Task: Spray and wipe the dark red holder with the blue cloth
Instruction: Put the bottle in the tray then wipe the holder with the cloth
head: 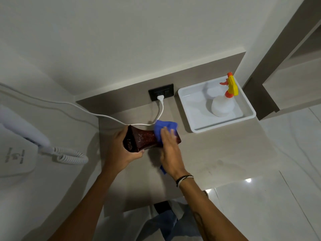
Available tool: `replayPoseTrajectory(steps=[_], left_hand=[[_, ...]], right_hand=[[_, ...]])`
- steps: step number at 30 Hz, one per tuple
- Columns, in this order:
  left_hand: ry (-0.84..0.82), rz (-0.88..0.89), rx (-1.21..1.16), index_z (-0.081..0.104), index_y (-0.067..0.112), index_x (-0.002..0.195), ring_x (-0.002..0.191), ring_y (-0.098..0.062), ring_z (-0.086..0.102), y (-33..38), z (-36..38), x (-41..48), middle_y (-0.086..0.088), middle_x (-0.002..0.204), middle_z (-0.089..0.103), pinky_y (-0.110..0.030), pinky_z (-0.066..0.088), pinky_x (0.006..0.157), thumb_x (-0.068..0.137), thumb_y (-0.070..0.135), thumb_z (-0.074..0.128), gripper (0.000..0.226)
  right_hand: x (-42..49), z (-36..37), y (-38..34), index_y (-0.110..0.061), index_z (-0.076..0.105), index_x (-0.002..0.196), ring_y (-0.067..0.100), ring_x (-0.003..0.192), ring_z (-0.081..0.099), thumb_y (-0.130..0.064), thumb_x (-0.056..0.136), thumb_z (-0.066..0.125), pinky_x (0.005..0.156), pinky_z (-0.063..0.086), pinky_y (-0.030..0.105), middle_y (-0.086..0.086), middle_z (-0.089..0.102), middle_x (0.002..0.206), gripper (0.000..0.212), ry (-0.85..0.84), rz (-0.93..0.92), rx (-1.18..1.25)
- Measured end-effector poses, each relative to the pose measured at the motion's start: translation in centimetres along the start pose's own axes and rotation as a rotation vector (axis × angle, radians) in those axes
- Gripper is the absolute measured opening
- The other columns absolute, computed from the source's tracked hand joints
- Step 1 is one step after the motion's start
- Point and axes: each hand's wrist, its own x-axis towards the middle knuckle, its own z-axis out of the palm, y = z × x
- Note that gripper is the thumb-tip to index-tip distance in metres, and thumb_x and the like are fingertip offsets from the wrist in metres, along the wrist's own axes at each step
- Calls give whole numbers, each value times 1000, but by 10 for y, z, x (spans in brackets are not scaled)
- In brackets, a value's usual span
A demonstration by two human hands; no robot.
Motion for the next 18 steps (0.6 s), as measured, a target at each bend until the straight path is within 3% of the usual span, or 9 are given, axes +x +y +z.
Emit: replayPoseTrajectory(steps=[2, 5, 8, 11, 13, 16, 18], left_hand=[[-21, -38, -34, 64, 12, 133, 111, -20, 69, -1, 1, 1, -6, 121, 70, -40, 55, 100, 53, 16, 100, 88], [-35, -61, -73, 65, 16, 123, 101, -5, 68, -3, -2, 4, 4, 110, 70, -31, 56, 97, 53, 17, 99, 78], [-6, -10, 14, 60, 6, 140, 118, -23, 62, -3, -3, 4, -11, 130, 64, -32, 49, 101, 53, 17, 103, 97], [-6, -7, -3, 57, 11, 145, 120, -19, 58, 0, -1, 4, -9, 133, 60, -24, 43, 100, 53, 23, 102, 103], [-24, 1, -23, 57, 20, 144, 114, -11, 57, 5, -1, 6, 2, 128, 59, -22, 43, 96, 51, 39, 95, 103], [-46, 58, -51, 60, 52, 123, 101, 8, 63, 9, -4, 10, 30, 108, 65, -8, 45, 87, 50, 50, 85, 78], [-31, 29, -33, 61, 44, 127, 105, 4, 61, 5, -6, 8, 27, 113, 64, -18, 50, 94, 48, 50, 84, 82]], right_hand=[[-7, 14, -29, -23, 21, 169, 18, 167, 13, -15, 109, 42, 137, 15, 46, 1, 13, 180, 64, -39, -166, 115], [-15, 22, -34, -16, 15, 170, 23, 168, 7, 10, 95, 51, 137, 7, 37, 6, 12, 180, 87, -39, -388, 26], [0, -5, 11, -8, 16, 168, 28, 168, 3, 19, 94, 46, 137, 12, 45, 8, 5, 179, 85, 1, -202, -54], [7, -18, 26, -3, 15, 167, 34, 167, 3, 20, 95, 49, 134, 19, 48, 11, 4, 178, 83, 48, -22, -85], [3, -3, 0, -2, 20, 167, 32, 167, 8, 17, 95, 52, 135, 20, 49, 11, 11, 177, 81, 18, -108, -4], [-13, 20, -32, -15, 14, 170, 22, 168, 8, 10, 98, 44, 137, 11, 37, 2, 9, 180, 82, -64, -319, 125], [-9, 11, -17, -26, 10, 171, 16, 168, 3, 5, 104, 40, 137, 6, 39, -8, 3, 180, 79, -100, -305, 159]])
